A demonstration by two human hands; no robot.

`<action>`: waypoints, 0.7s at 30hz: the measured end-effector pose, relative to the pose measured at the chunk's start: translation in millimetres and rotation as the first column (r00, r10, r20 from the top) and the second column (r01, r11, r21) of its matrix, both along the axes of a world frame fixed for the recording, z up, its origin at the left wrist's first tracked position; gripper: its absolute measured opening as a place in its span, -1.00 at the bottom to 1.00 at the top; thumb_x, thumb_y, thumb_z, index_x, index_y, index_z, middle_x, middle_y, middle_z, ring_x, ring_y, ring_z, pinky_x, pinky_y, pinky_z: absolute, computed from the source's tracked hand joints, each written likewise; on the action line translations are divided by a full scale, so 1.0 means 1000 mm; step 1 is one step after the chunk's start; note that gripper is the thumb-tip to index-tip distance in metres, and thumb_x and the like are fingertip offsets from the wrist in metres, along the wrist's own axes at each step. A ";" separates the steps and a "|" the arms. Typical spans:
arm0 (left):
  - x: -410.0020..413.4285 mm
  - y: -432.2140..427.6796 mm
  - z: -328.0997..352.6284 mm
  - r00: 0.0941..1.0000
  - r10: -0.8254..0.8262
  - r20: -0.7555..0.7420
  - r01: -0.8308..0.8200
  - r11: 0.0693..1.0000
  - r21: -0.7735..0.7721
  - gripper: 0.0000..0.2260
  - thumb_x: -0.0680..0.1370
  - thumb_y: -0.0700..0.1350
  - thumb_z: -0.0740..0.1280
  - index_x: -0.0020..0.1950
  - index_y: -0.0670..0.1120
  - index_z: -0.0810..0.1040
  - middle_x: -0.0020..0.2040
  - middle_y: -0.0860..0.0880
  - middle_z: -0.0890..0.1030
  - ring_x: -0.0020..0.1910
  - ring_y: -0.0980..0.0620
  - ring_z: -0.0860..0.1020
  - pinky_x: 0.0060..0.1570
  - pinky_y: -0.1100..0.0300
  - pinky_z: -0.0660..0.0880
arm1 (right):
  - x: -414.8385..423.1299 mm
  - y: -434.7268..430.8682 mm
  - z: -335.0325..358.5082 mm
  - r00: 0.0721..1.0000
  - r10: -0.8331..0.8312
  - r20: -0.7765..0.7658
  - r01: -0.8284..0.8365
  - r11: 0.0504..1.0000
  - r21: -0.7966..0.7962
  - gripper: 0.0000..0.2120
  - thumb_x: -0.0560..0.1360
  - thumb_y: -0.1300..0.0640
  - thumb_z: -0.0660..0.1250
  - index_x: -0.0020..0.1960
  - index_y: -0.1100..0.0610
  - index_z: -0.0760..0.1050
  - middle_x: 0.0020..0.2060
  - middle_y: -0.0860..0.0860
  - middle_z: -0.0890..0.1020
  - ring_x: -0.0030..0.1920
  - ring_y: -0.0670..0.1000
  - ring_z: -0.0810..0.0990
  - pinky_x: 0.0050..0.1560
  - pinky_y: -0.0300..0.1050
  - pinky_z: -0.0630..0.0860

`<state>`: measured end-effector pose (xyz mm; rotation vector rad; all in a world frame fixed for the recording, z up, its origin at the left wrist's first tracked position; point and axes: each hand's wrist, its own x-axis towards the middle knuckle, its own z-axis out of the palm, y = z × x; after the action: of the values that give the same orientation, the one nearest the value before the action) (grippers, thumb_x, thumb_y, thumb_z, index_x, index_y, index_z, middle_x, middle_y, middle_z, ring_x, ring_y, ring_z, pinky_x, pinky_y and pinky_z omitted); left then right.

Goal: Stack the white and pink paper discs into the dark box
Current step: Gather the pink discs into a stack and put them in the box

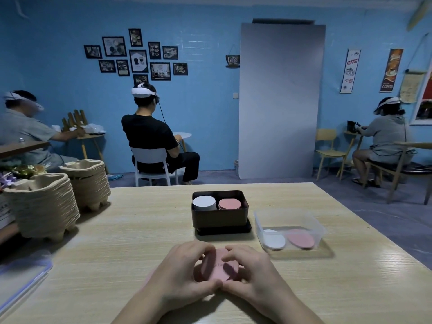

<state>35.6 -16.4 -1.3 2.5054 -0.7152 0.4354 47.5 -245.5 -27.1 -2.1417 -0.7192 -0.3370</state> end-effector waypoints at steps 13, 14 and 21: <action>-0.013 0.008 -0.006 0.989 -0.086 0.123 0.103 0.984 -0.146 -0.77 0.58 0.11 0.41 0.23 0.16 0.58 0.25 0.34 0.52 0.19 0.20 0.56 -0.20 0.30 0.64 | -0.012 -0.001 0.017 1.000 0.019 -0.022 -0.015 0.981 0.192 -0.75 0.33 0.07 0.67 -0.16 0.04 0.60 0.15 -0.09 0.67 0.15 -0.10 0.62 0.03 -0.40 0.52; -0.013 0.008 -0.007 0.986 -0.093 0.137 0.112 0.984 -0.139 -0.79 0.59 0.10 0.40 0.22 0.15 0.59 0.27 0.34 0.52 0.18 0.21 0.56 -0.21 0.30 0.64 | -0.012 -0.001 0.017 0.999 0.025 -0.023 -0.020 0.981 0.190 -0.74 0.33 0.08 0.67 -0.17 0.03 0.59 0.15 -0.09 0.67 0.13 -0.10 0.63 0.01 -0.40 0.53; -0.009 0.009 -0.014 0.981 -0.089 0.170 0.105 0.990 -0.089 -0.82 0.58 0.07 0.42 0.18 0.14 0.62 0.28 0.32 0.55 0.13 0.19 0.60 -0.16 0.30 0.63 | -0.011 0.000 0.010 0.989 0.084 -0.121 -0.055 0.973 0.224 -0.71 0.33 0.04 0.67 -0.13 0.05 0.57 0.20 -0.19 0.63 0.20 -0.01 0.61 0.04 -0.13 0.68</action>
<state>26.2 -7.4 -15.4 2.3508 -0.8553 0.6332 36.3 -246.0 -17.0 -1.9049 -0.6492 -0.2254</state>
